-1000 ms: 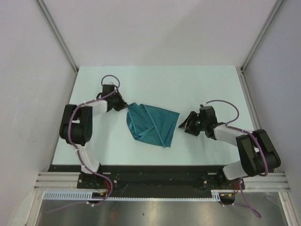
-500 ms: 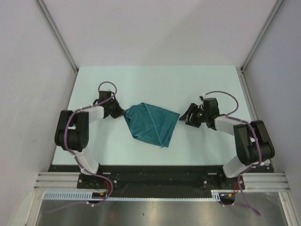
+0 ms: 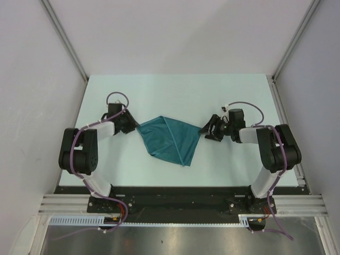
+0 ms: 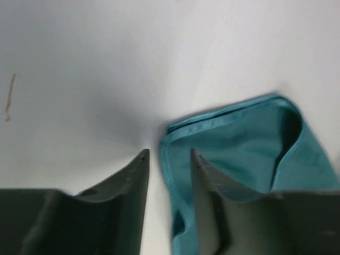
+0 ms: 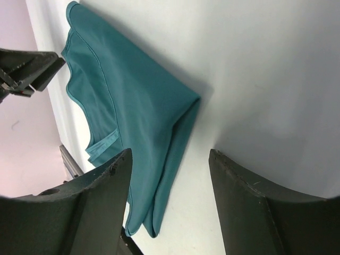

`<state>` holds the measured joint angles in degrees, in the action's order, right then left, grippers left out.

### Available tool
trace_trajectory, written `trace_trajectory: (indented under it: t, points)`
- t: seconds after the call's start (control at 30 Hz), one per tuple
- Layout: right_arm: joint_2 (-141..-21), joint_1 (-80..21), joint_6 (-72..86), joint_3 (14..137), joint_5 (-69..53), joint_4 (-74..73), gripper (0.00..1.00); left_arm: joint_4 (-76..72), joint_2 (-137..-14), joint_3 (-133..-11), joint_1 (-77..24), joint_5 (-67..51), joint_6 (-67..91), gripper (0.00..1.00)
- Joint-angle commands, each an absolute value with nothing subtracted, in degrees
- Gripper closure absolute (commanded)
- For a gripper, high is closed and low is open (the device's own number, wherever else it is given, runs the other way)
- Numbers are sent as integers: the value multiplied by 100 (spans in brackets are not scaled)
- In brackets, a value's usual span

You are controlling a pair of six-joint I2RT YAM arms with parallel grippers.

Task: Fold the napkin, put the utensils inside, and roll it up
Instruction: Fold the napkin

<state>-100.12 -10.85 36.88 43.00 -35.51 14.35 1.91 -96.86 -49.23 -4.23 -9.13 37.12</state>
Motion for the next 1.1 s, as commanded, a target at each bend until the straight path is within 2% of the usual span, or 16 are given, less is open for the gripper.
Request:
trace_trajectory:
  t: [0.0,0.07,0.13,0.23,0.43,0.5,0.53,0.57,0.67,0.87,1.07]
  points:
    - [-10239,-1256,3656,4430,-3542,1503,37,79,-9774,-5291,-396,-879,3551,47]
    - [-10301,-1301,3639,4421,-3384,1442,40,97,-9730,-5274,-396,-861,3577,29]
    - [-10397,-1327,3656,4412,-3331,1380,43,132,-9668,-5256,-387,-835,3604,23]
    - [-10494,-1362,3665,4386,-3340,1380,50,176,-9536,-5247,-387,-826,3621,19]
    - [-10705,-1485,3901,4307,-3278,1652,60,299,-9221,-5230,-387,-861,3612,19]
    - [-10766,-1503,3963,4307,-3287,1758,67,325,-9106,-5195,-387,-870,3612,19]
    - [-10784,-1512,3990,4298,-3296,1767,72,334,-9036,-5168,-387,-844,3621,18]
    - [-10810,-1520,3999,4298,-3305,1784,83,360,-8887,-5116,-387,-818,3621,16]
    - [-10750,-1538,4043,4272,-3340,1618,100,457,-8597,-4949,-387,-712,3612,13]
    - [-10214,-1941,4086,3834,-2919,827,100,422,-8131,-4509,-360,-659,3621,9]
    - [-9195,-2680,4719,3305,-2461,168,99,317,-8025,-4298,-176,-843,3577,9]
